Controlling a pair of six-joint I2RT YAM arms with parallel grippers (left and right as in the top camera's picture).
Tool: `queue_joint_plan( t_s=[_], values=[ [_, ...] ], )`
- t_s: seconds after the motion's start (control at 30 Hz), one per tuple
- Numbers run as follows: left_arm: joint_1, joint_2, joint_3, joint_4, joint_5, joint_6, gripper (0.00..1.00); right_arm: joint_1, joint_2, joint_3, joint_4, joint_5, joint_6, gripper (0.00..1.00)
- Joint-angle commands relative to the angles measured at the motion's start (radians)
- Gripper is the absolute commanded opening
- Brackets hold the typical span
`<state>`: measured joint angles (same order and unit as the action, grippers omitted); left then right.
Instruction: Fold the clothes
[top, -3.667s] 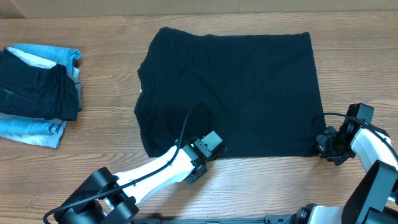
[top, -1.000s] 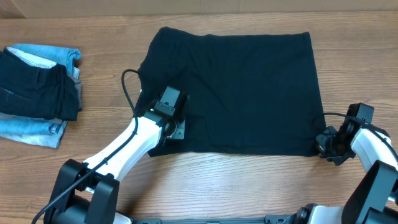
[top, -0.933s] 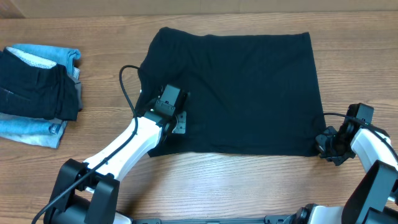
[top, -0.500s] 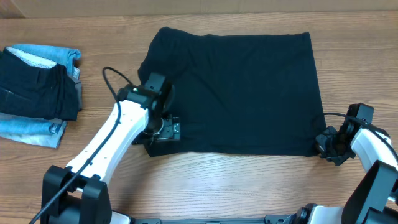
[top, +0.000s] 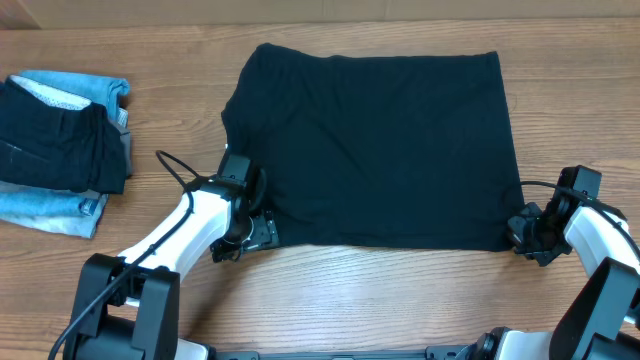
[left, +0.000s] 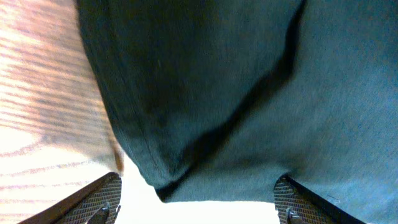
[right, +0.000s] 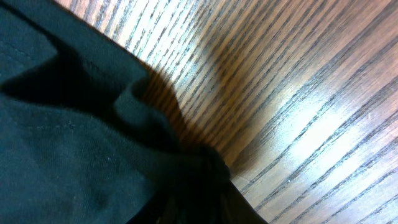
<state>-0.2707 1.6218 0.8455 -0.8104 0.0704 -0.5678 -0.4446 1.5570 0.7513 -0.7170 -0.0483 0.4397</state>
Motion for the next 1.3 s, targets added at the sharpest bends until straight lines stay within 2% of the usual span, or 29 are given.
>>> queue_joint_plan(
  t_s=[0.0, 0.2, 0.27, 0.3, 0.4, 0.43, 0.53, 0.57, 0.6, 0.63, 0.7, 0.77, 0.83, 0.9, 1.1, 1.27],
  values=[
    [0.045, -0.001, -0.005, 0.014, -0.018, -0.022, 0.82, 0.000, 0.009, -0.017, 0.005, -0.021, -0.002, 0.22],
    [0.094, 0.000, -0.009, 0.031, 0.004, -0.016, 0.73, 0.000, 0.009, -0.017, 0.005, -0.021, -0.002, 0.22],
    [0.094, 0.000, -0.014, 0.044, 0.009, -0.015, 0.59, 0.000, 0.009, -0.017, 0.002, -0.021, -0.002, 0.22],
    [0.094, 0.000, -0.019, 0.046, 0.009, -0.016, 0.56, 0.000, 0.009, -0.017, 0.001, -0.021, -0.002, 0.22],
    [0.093, 0.000, -0.032, 0.042, 0.036, -0.015, 0.58, 0.000, 0.009, -0.017, 0.002, -0.021, -0.002, 0.22],
    [0.093, 0.000, -0.040, 0.041, 0.039, -0.014, 0.66, 0.000, 0.009, -0.017, 0.002, -0.021, -0.002, 0.22],
    [0.093, 0.000, -0.083, 0.077, 0.038, -0.006, 0.79, 0.000, 0.009, -0.017, 0.002, -0.021, -0.002, 0.22],
    [0.093, 0.000, -0.098, 0.095, 0.045, 0.006, 0.80, 0.000, 0.009, -0.018, 0.002, -0.021, -0.002, 0.21],
    [0.094, 0.000, -0.101, 0.098, 0.053, 0.012, 0.67, 0.000, 0.009, -0.017, 0.003, -0.022, -0.002, 0.22],
    [0.093, 0.000, -0.101, 0.101, 0.055, 0.014, 0.50, 0.000, 0.009, -0.017, 0.003, -0.022, -0.002, 0.22],
    [0.094, 0.000, -0.101, 0.100, 0.055, 0.016, 0.06, 0.000, 0.009, -0.017, 0.002, -0.023, -0.002, 0.22],
    [0.093, -0.001, -0.100, 0.082, 0.074, 0.068, 0.04, 0.000, 0.009, -0.017, 0.002, -0.025, -0.002, 0.22],
    [0.094, -0.001, -0.095, 0.036, 0.080, 0.068, 0.04, 0.000, 0.009, -0.017, 0.002, -0.025, -0.002, 0.19],
    [0.095, -0.001, -0.086, -0.006, 0.078, 0.068, 0.04, 0.000, 0.009, -0.008, -0.007, -0.024, -0.002, 0.04],
    [0.102, -0.001, 0.031, -0.172, 0.076, 0.075, 0.04, 0.048, 0.009, 0.059, -0.091, -0.023, -0.002, 0.04],
    [0.103, -0.001, 0.140, -0.250, 0.076, 0.112, 0.04, 0.116, 0.009, 0.143, -0.166, 0.002, -0.002, 0.04]
  ],
)
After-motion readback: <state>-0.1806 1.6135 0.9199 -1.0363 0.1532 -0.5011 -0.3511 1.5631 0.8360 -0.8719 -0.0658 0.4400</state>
